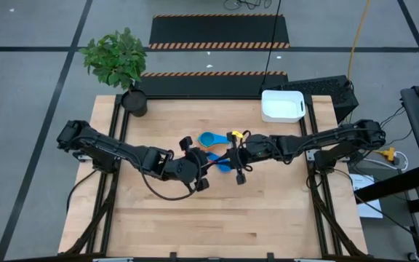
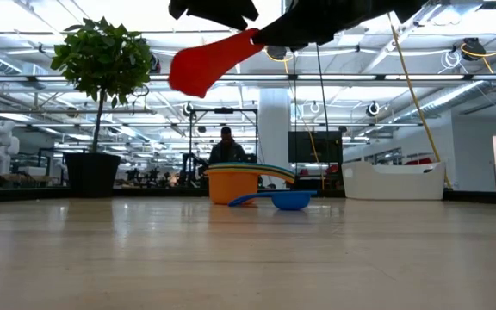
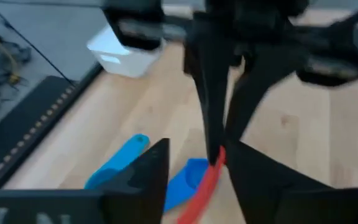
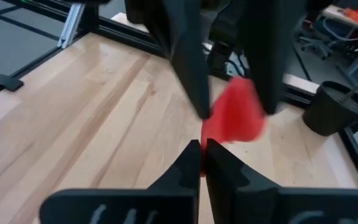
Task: Nest measuring cups in basket
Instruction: Stack the red measuring cup into the light blue measuring cup
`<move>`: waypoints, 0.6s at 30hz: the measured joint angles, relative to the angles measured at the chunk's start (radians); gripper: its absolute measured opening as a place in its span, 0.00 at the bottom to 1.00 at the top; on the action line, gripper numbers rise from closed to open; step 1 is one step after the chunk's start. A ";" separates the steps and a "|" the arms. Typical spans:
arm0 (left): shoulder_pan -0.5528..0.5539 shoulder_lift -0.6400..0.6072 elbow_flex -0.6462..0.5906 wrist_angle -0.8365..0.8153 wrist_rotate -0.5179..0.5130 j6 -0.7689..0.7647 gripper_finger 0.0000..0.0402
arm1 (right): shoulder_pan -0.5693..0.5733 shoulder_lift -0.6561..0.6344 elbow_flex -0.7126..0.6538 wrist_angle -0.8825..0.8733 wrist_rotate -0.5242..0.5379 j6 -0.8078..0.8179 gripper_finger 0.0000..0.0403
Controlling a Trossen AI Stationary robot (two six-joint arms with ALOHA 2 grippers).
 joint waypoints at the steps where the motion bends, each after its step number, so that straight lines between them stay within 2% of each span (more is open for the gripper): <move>1: -0.004 0.000 0.000 0.006 -0.023 0.000 0.43 | -0.003 0.000 0.000 -0.007 0.000 0.001 0.00; 7: -0.017 0.000 0.000 0.006 -0.115 -0.007 0.55 | -0.029 0.000 0.000 -0.012 0.002 0.022 0.00; 18: -0.032 -0.041 0.001 -0.066 -0.185 -0.102 0.51 | -0.107 -0.003 0.000 -0.081 -0.007 0.128 0.00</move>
